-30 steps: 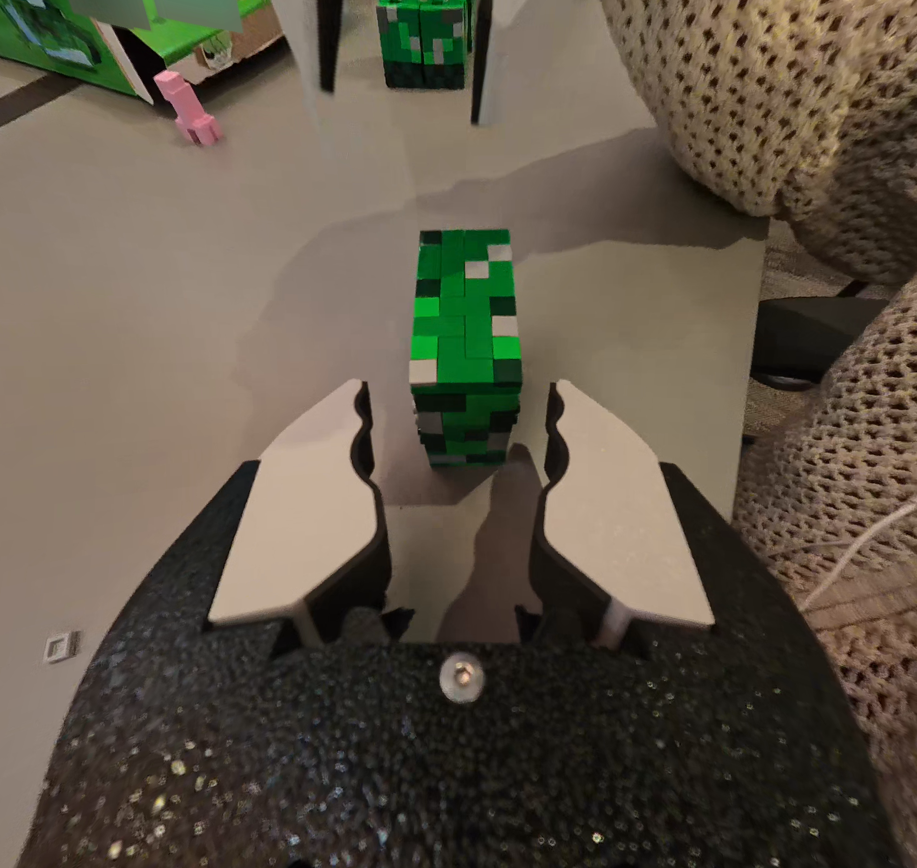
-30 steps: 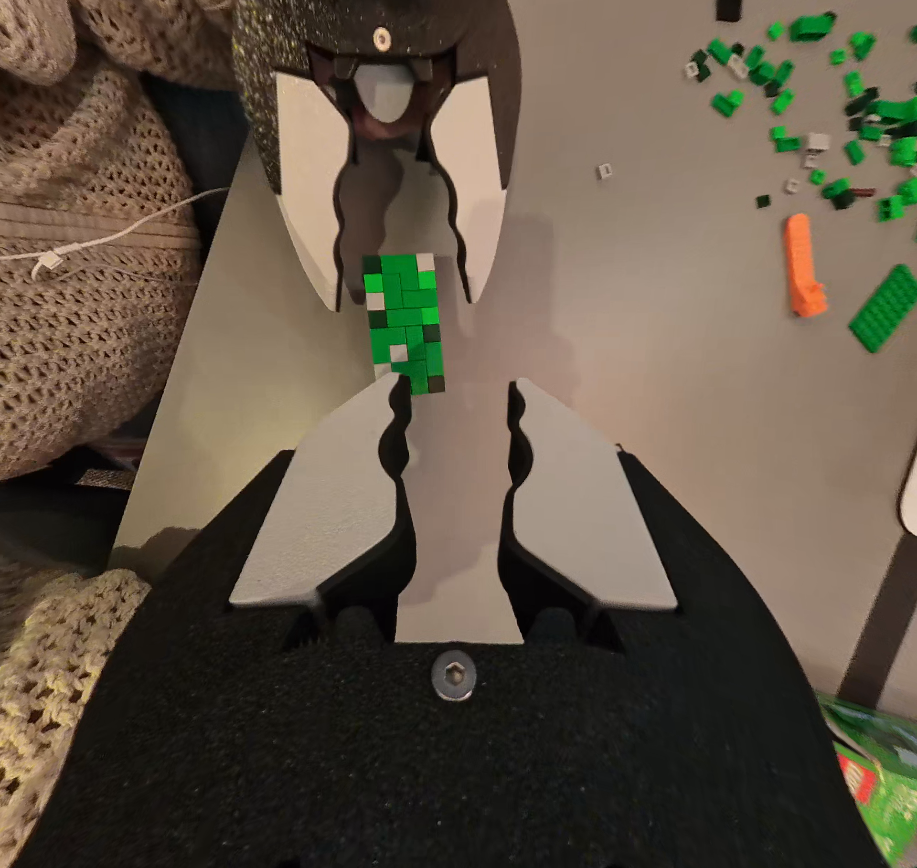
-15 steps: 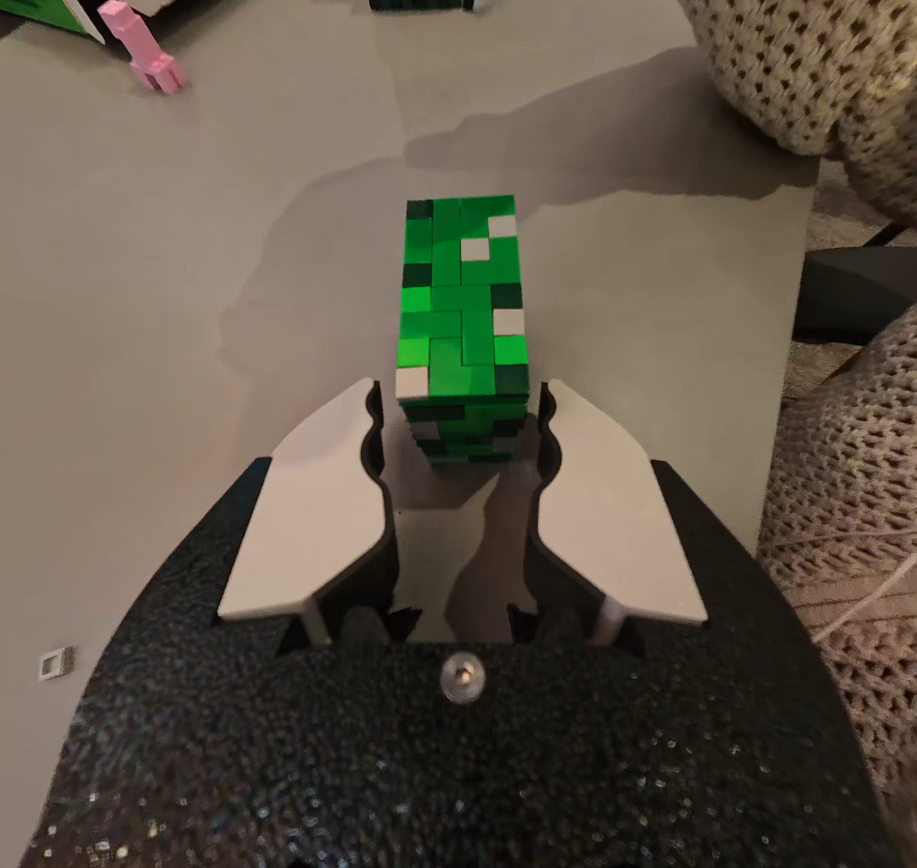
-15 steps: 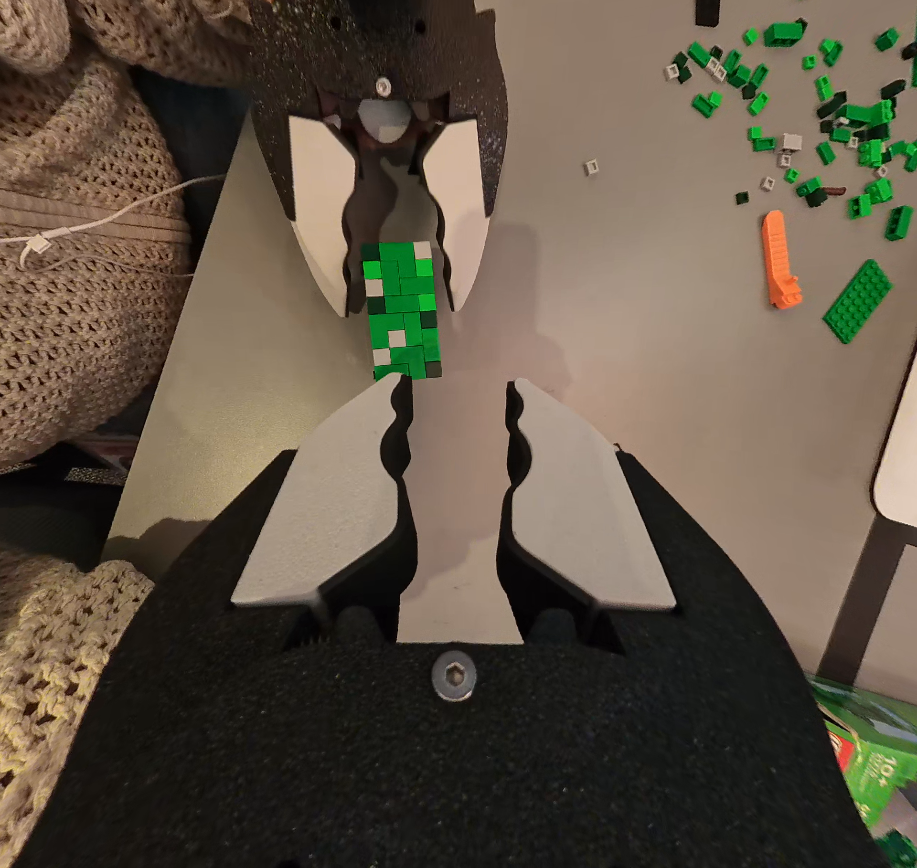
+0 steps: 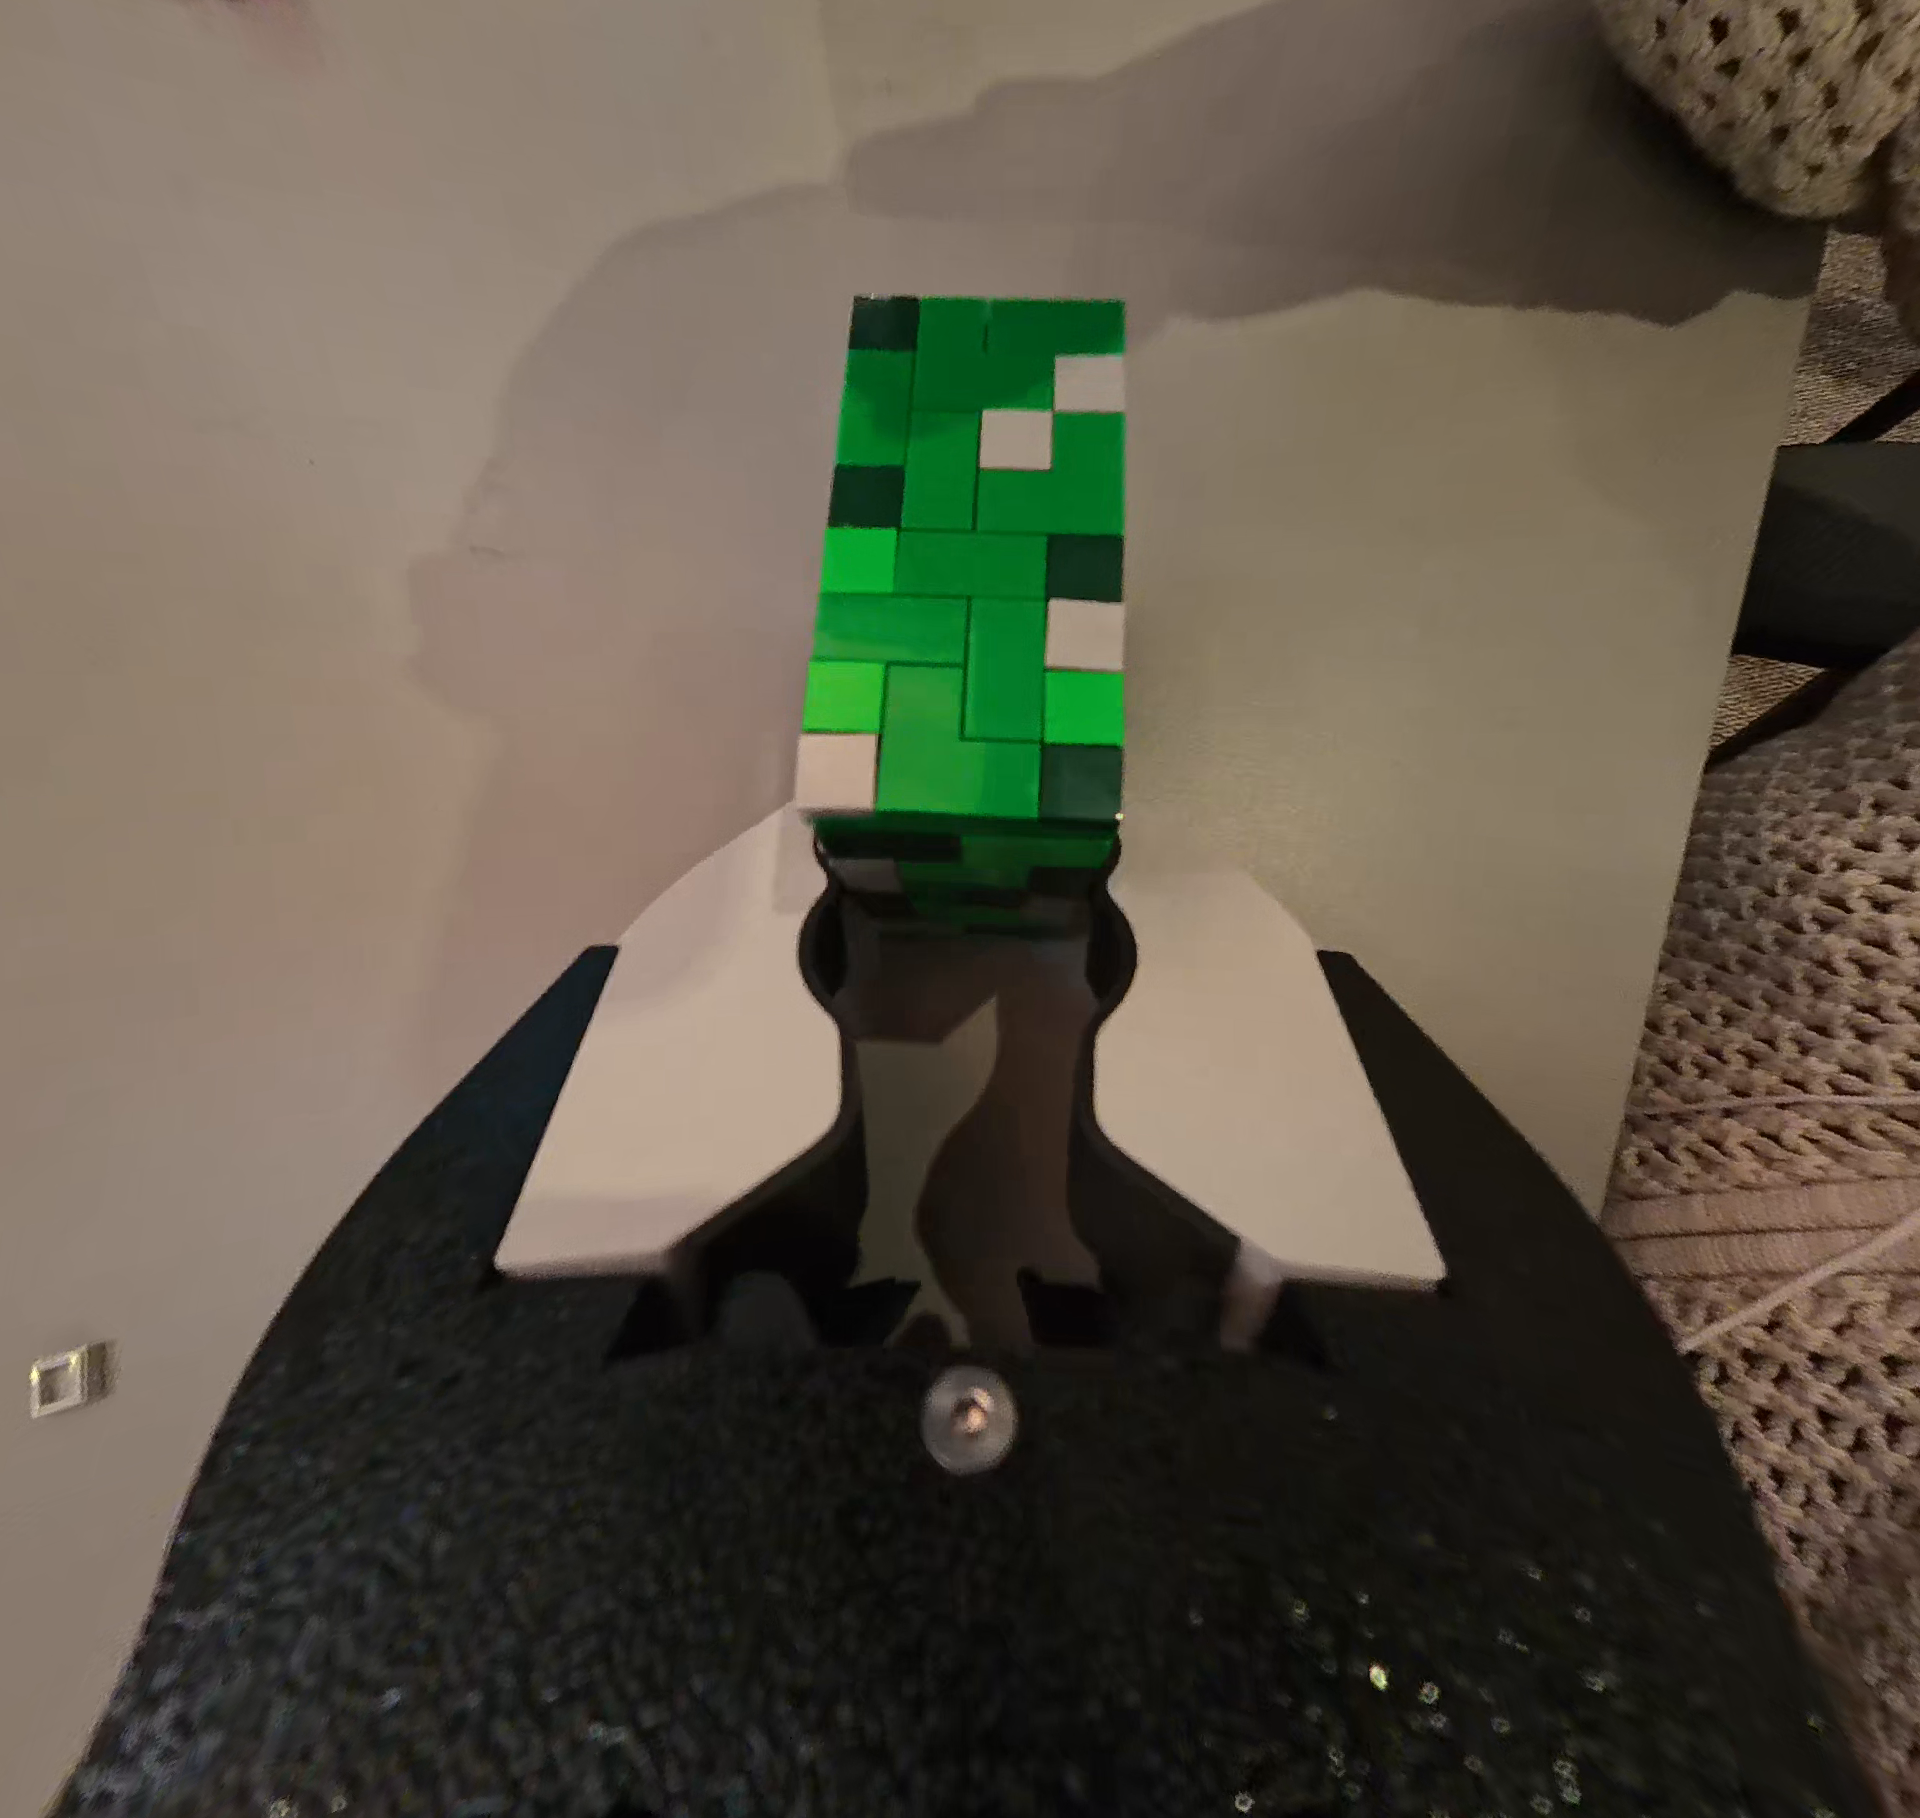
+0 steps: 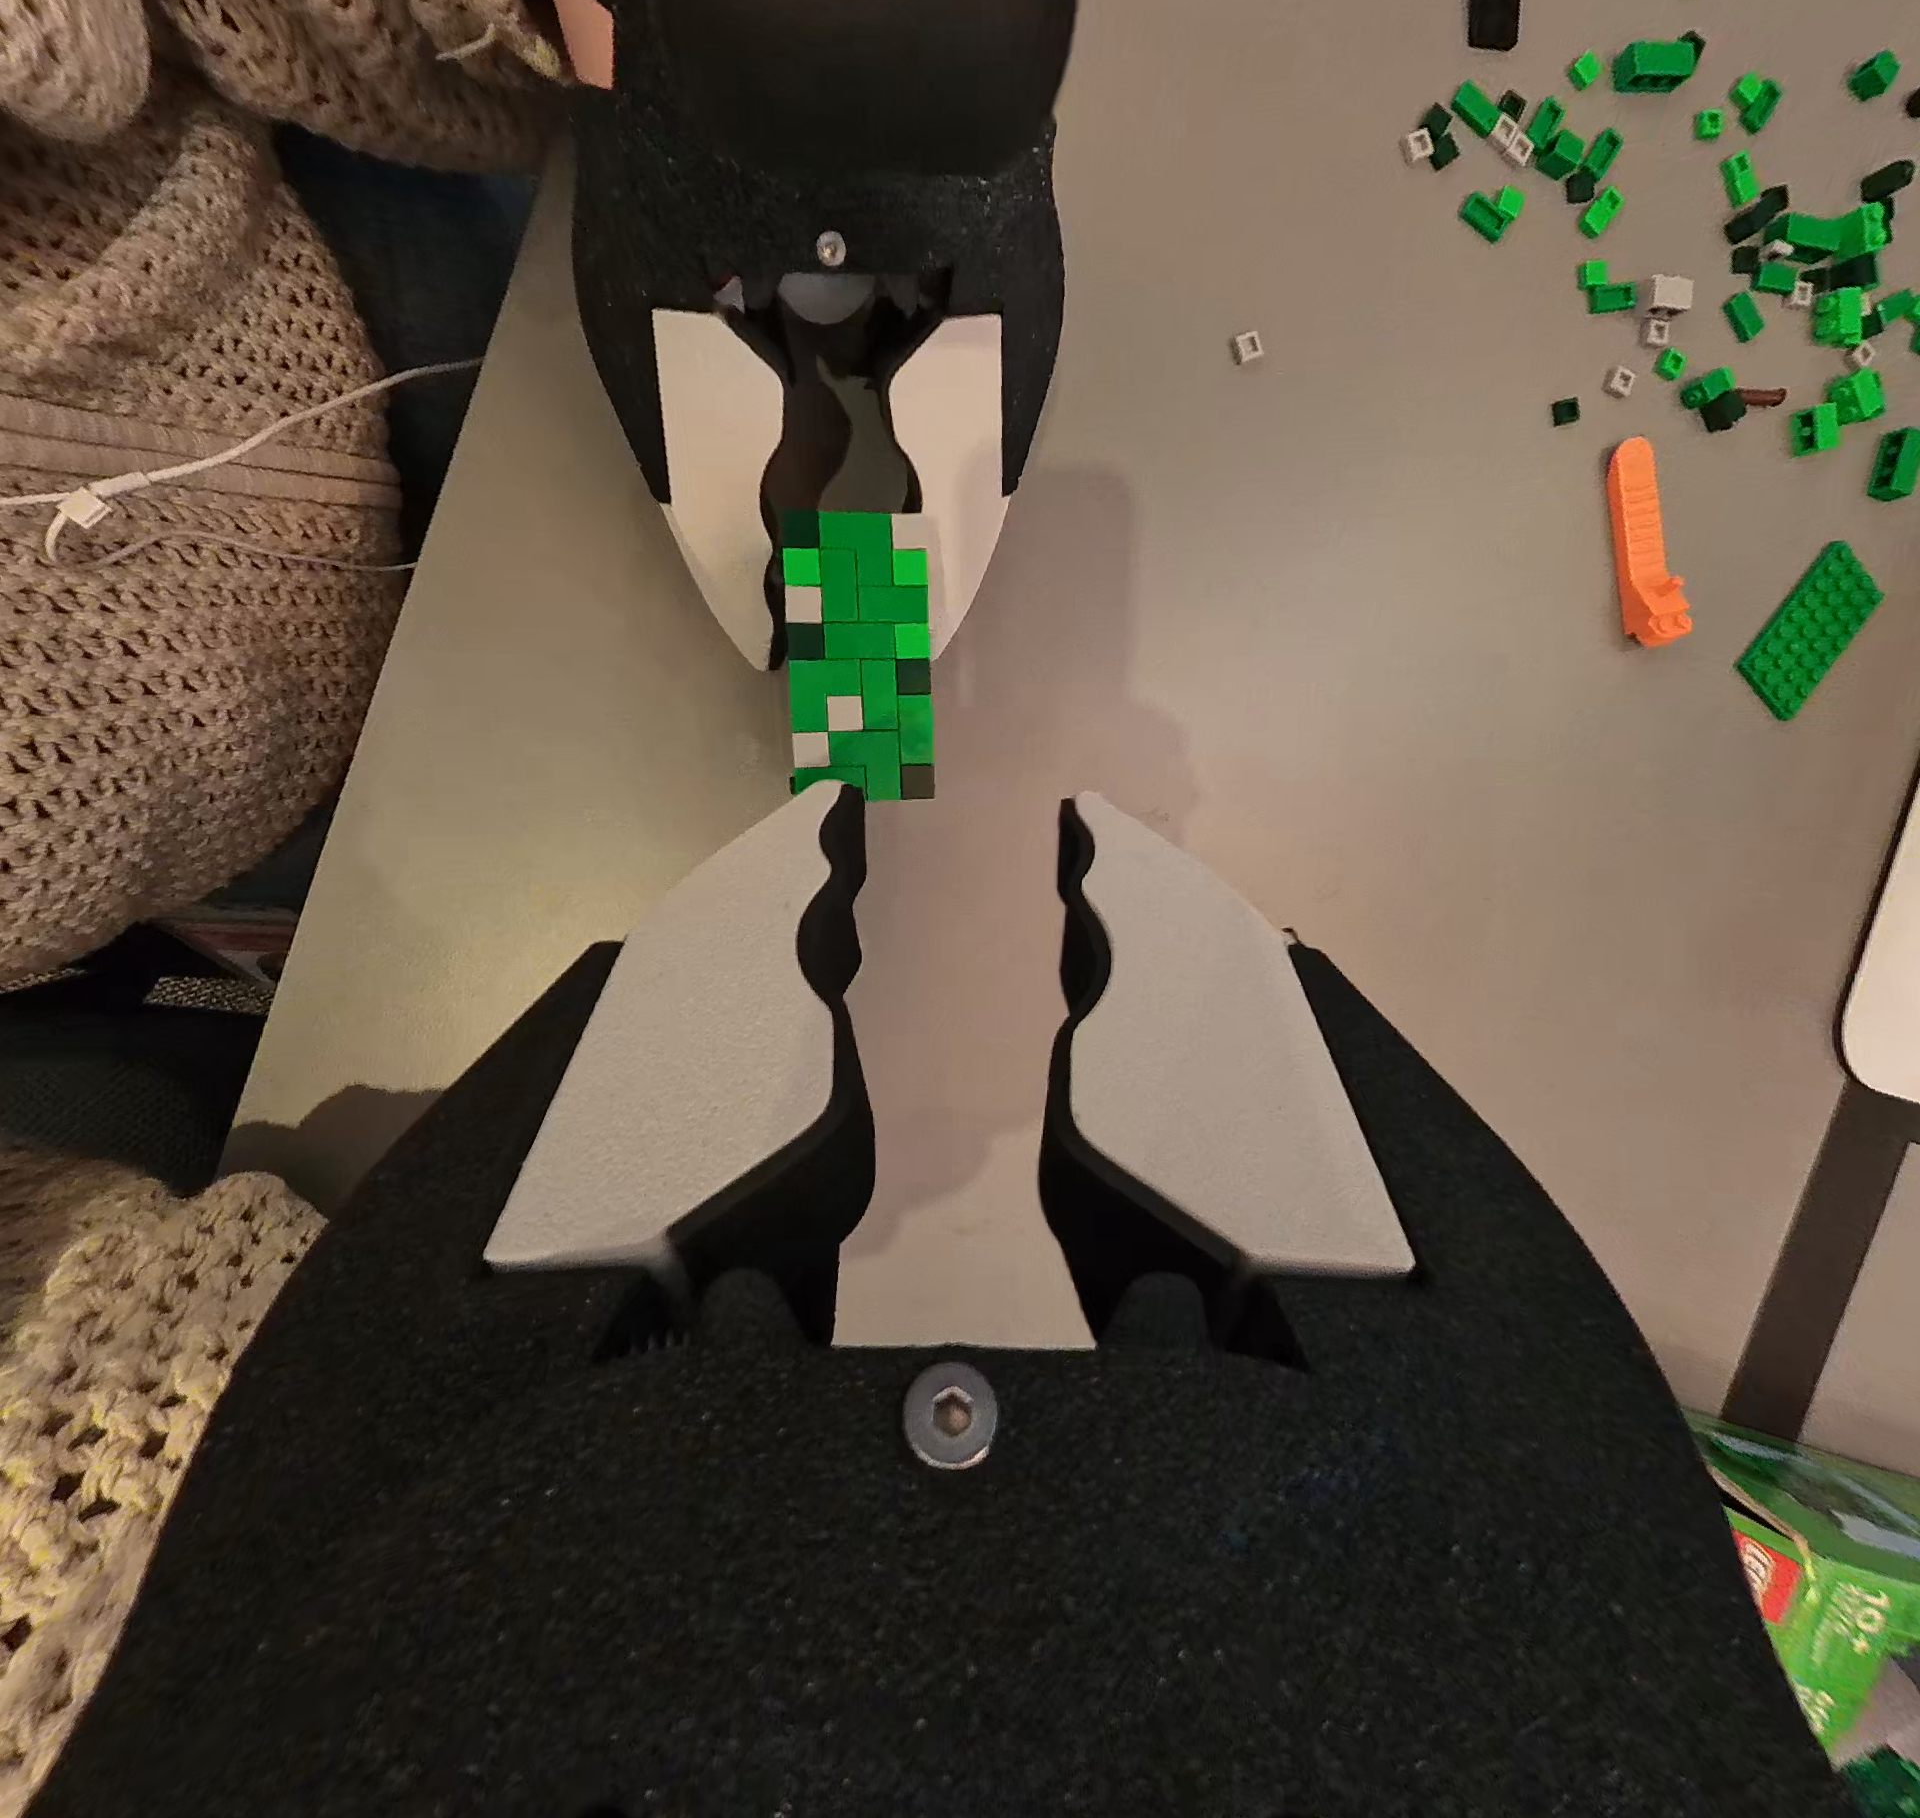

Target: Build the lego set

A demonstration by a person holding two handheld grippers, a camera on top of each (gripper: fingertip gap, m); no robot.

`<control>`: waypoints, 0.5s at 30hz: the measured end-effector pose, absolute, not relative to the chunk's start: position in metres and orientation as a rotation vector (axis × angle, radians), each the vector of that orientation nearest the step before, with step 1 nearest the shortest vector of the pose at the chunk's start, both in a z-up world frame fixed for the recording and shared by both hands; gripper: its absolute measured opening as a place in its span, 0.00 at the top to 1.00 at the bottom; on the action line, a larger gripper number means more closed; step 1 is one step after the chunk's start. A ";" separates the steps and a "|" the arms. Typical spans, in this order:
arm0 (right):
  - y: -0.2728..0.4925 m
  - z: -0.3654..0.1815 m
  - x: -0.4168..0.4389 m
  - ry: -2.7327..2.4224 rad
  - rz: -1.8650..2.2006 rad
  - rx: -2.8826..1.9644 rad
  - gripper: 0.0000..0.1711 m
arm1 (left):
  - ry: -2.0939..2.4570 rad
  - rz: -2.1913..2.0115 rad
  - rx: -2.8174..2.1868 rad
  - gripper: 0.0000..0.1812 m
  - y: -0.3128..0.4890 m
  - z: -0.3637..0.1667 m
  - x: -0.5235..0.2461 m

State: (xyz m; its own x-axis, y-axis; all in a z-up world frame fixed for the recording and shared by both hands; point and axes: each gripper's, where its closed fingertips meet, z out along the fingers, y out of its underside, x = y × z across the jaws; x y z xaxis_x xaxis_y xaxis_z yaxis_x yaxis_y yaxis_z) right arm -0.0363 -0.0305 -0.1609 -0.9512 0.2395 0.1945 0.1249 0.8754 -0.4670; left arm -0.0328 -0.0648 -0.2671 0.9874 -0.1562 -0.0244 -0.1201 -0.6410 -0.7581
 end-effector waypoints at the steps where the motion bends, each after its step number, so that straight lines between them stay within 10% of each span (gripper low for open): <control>1: -0.031 -0.160 -0.039 -2.783 0.679 -0.285 0.77 | 0.192 -0.051 -2.273 0.77 -0.065 -0.267 -0.033; 15: -0.050 -0.167 -0.027 -2.350 0.711 0.202 0.68 | 0.109 -0.020 -2.159 0.79 -0.066 -0.249 -0.042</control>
